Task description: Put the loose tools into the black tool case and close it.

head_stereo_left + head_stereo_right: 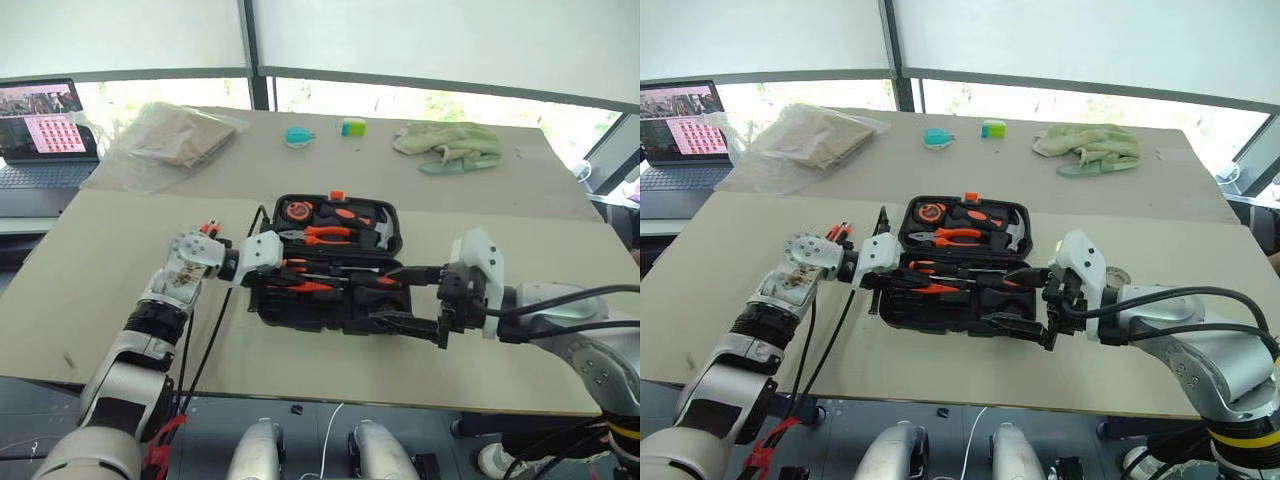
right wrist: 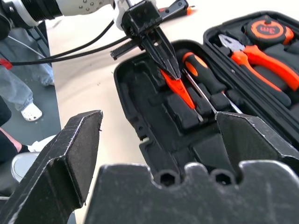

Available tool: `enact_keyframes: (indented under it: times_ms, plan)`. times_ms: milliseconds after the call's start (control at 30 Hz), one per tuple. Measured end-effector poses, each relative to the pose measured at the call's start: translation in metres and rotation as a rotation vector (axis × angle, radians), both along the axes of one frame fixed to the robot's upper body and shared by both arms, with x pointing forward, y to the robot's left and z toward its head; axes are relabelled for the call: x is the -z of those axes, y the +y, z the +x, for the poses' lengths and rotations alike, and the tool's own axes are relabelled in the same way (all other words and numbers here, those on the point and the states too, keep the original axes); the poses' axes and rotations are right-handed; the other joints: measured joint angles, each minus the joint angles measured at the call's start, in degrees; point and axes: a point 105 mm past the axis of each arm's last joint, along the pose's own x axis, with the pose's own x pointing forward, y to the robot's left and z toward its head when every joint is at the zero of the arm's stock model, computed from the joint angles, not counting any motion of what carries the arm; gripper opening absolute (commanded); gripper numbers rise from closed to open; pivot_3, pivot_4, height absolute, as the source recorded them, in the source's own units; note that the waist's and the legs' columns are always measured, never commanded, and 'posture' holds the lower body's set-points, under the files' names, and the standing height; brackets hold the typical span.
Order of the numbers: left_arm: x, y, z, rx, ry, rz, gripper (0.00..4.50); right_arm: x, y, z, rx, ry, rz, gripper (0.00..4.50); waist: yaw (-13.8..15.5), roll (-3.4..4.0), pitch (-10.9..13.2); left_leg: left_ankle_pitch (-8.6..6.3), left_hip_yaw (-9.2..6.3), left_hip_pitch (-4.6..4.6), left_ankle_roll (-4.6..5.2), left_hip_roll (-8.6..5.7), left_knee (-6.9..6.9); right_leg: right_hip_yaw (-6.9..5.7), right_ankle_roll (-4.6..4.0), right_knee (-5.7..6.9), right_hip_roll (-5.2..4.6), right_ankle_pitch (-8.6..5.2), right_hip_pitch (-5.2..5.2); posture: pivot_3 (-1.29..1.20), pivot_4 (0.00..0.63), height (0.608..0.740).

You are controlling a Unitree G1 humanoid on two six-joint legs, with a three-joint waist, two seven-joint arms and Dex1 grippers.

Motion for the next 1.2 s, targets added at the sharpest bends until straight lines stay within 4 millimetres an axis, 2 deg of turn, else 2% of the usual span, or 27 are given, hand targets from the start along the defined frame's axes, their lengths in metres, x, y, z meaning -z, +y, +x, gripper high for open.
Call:
enact_keyframes:
  times_ms: [167, 267, 300, 333, 400, 467, 533, 567, 600, 667, 767, 867, 967, 1033, 1200]
  plan:
    - [-0.003, 0.001, 0.001, -0.037, 0.037, -0.027, 0.03, -0.003, 0.005, 0.002, -0.019, -0.008, 0.021, 4.5, 0.0, 0.0, 0.0, -0.01, 0.11, 0.34, 0.0, 0.04, -0.06, -0.04, -0.01, -0.09, 0.0, -0.01, 0.34, 0.0, 0.15, 0.74]
    - [-0.013, 0.011, -0.004, -0.087, 0.099, -0.06, 0.67, -0.003, 0.007, 0.003, -0.04, -0.001, 0.021, 4.5, -0.2, -0.04, 0.1, -0.01, 0.04, 0.18, 0.0, 0.08, -0.06, -0.03, -0.02, -0.06, 0.02, -0.01, 0.14, 0.0, 0.15, 0.74]
    - [-0.021, 0.015, -0.005, -0.105, 0.103, -0.075, 0.97, -0.003, 0.006, 0.004, -0.039, 0.001, 0.02, 4.5, -0.3, -0.05, 0.1, -0.01, -0.02, 0.13, 0.0, 0.08, -0.06, -0.03, -0.02, -0.04, 0.02, -0.01, 0.1, 0.0, 0.15, 0.74]
    - [-0.039, 0.021, -0.006, -0.139, 0.093, -0.117, 1.4, -0.004, 0.006, 0.006, -0.044, -0.001, 0.021, 4.5, -0.3, -0.06, 0.1, -0.01, -0.06, 0.09, 0.0, 0.1, -0.07, -0.03, -0.02, -0.02, 0.03, -0.01, 0.02, 0.0, 0.15, 0.74]
    - [-0.064, 0.034, -0.01, -0.191, 0.065, -0.167, 2.11, -0.005, 0.007, 0.006, -0.054, -0.012, 0.026, 4.5, -0.4, -0.05, 0.1, -0.01, -0.06, 0.1, 0.0, 0.11, -0.09, -0.02, -0.02, -0.03, 0.03, -0.01, 0.02, 0.0, 0.15, 0.74]
    - [-0.08, 0.059, -0.023, -0.302, 0.048, -0.219, 2.83, -0.01, 0.011, 0.005, -0.082, -0.026, 0.035, 4.5, -1.2, -0.03, 0.1, -0.02, -0.04, 0.16, 0.01, 0.15, -0.2, 0.05, -0.02, -0.05, 0.01, -0.02, 0.01, 0.0, 0.15, 0.74]
    - [-0.078, 0.089, -0.04, -0.463, 0.066, -0.241, 3.64, -0.016, 0.013, 0.005, -0.105, -0.044, 0.043, 4.5, -1.7, -0.01, 0.1, -0.02, -0.07, 0.22, 0.01, 0.21, -0.28, 0.05, -0.03, -0.05, -0.02, -0.03, 0.03, 0.0, 0.15, 0.74]
    - [-0.069, 0.101, -0.051, -0.544, 0.094, -0.237, 3.94, -0.018, 0.013, 0.005, -0.116, -0.048, 0.047, 4.5, -1.7, -0.01, 0.1, -0.02, -0.08, 0.24, 0.01, 0.21, -0.28, 0.02, -0.04, -0.04, -0.03, -0.03, 0.05, 0.0, 0.15, 0.74]
    - [-0.065, 0.105, -0.055, -0.577, 0.107, -0.234, 4.32, -0.019, 0.013, 0.004, -0.124, -0.047, 0.049, 4.5, -1.6, -0.03, 0.1, -0.02, -0.08, 0.24, 0.01, 0.2, -0.27, 0.0, -0.04, -0.03, -0.04, -0.03, 0.06, 0.0, 0.15, 0.74]
    - [-0.055, 0.12, -0.073, -0.679, 0.139, -0.24, 4.42, -0.023, 0.017, 0.001, -0.164, -0.052, 0.056, 4.5, -1.3, -0.09, 0.2, -0.02, -0.07, 0.24, 0.0, 0.22, -0.25, -0.02, -0.04, -0.05, -0.1, -0.03, 0.07, 0.0, 0.15, 0.74]
    - [-0.047, 0.159, -0.105, -0.919, 0.125, -0.243, 4.42, -0.028, 0.02, -0.002, -0.223, -0.058, 0.051, 4.5, -1.1, -0.12, 0.2, -0.02, -0.07, 0.32, -0.01, 0.21, -0.26, -0.05, -0.05, -0.15, -0.18, -0.03, 0.16, 0.0, 0.15, 0.74]
    - [-0.043, 0.177, -0.115, -1.04, 0.122, -0.234, 4.42, -0.031, 0.02, -0.002, -0.249, -0.058, 0.053, 4.5, 0.0, -0.12, 0.2, -0.03, -0.07, 0.52, -0.02, 0.2, -0.26, -0.12, -0.1, -0.17, -0.19, -0.06, 0.3, 0.0, 0.15, 0.74]
    - [-0.046, 0.18, -0.11, -1.079, 0.108, -0.235, 4.42, -0.033, 0.023, -0.001, -0.275, -0.059, 0.052, 4.5, 0.8, -0.11, 0.2, -0.03, -0.05, 0.61, -0.03, 0.25, -0.28, -0.19, -0.36, -0.42, -0.2, -0.21, 0.26, 0.0, 0.15, 0.74]
    - [-0.053, 0.178, -0.1, -1.086, 0.109, -0.255, 4.42, -0.031, 0.023, 0.0, -0.276, -0.049, 0.052, 4.5, 1.0, -0.12, 0.2, -0.04, -0.02, 0.6, -0.04, 0.25, -0.28, -0.19, -0.35, -0.44, -0.24, -0.19, 0.26, 0.0, 0.15, 0.74]
    - [-0.073, 0.17, -0.05, -1.084, 0.122, -0.217, 4.42, -0.031, 0.026, -0.001, -0.277, -0.048, 0.064, 4.5, 1.3, -0.13, 0.2, -0.03, 0.06, 0.48, -0.03, 0.13, -0.3, -0.16, -0.18, -0.37, -0.17, -0.04, 0.33, 0.0, 0.15, 0.74]
